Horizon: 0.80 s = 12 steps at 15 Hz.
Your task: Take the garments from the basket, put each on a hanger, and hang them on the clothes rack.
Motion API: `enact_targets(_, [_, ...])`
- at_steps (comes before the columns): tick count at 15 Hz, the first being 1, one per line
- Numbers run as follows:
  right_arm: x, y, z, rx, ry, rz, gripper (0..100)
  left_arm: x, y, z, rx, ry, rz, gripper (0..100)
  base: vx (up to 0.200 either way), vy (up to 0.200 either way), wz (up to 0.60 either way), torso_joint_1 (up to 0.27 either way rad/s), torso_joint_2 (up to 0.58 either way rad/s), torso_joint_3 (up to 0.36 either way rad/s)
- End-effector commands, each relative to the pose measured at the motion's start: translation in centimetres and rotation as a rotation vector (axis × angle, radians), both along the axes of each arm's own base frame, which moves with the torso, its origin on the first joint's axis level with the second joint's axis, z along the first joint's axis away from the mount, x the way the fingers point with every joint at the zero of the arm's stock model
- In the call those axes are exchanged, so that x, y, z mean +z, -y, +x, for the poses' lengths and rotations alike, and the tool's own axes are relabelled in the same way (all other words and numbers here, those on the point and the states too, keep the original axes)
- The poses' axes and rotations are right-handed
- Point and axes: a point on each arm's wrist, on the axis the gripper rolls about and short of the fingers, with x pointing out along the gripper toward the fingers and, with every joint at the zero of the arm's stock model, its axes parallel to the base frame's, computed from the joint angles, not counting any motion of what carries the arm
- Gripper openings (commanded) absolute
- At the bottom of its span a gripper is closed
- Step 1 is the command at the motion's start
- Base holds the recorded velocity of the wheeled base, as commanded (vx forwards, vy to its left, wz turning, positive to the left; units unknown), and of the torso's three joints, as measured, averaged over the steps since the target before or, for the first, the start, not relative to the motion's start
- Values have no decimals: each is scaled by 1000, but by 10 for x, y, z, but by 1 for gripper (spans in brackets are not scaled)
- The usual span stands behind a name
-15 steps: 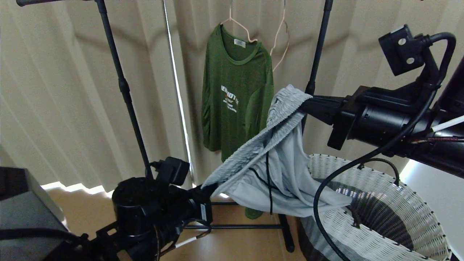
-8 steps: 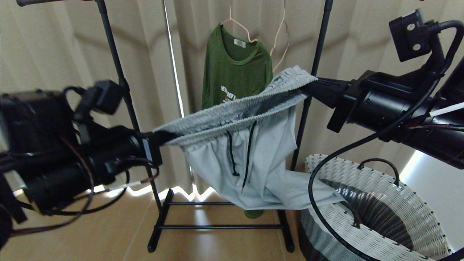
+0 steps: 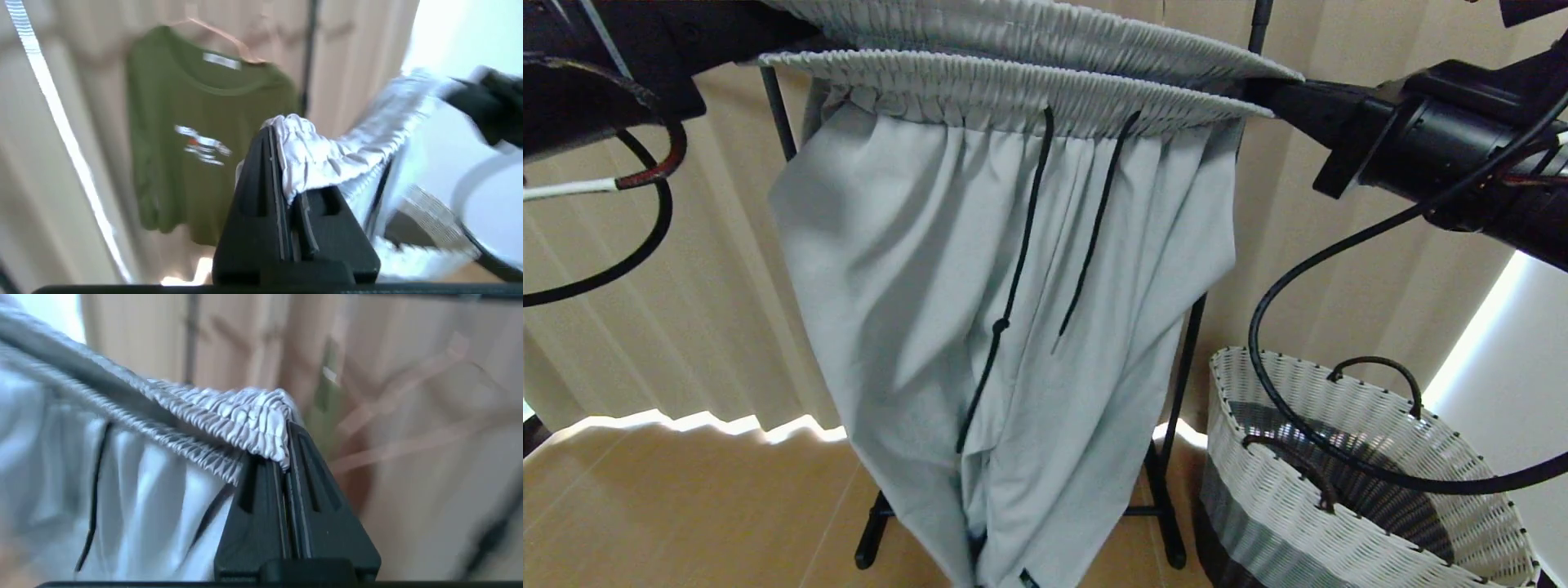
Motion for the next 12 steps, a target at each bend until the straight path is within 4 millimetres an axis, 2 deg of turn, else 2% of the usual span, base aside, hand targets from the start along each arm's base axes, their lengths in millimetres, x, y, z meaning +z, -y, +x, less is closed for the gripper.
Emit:
enact_targets(1, [6, 13, -7, -33, 4, 1, 0, -14, 14, 1, -53, -52, 29, 0, 0, 0, 0, 0, 0, 0])
enact_targets(5, [-26, 21, -14, -54, -123, -77, 0, -63, 34, 17, -16, -208, 117, 0, 0, 0, 0, 0, 0, 0])
enact_targets(8, [-27, 20, -13, -54, -124, -78, 0, -57, 35, 16, -14, -190, 106, 0, 0, 0, 0, 0, 0, 0])
enact_targets(12, [-29, 20, -12, -54, -130, -80, 0, -59, 35, 17, -11, -199, 109, 0, 0, 0, 0, 0, 0, 0])
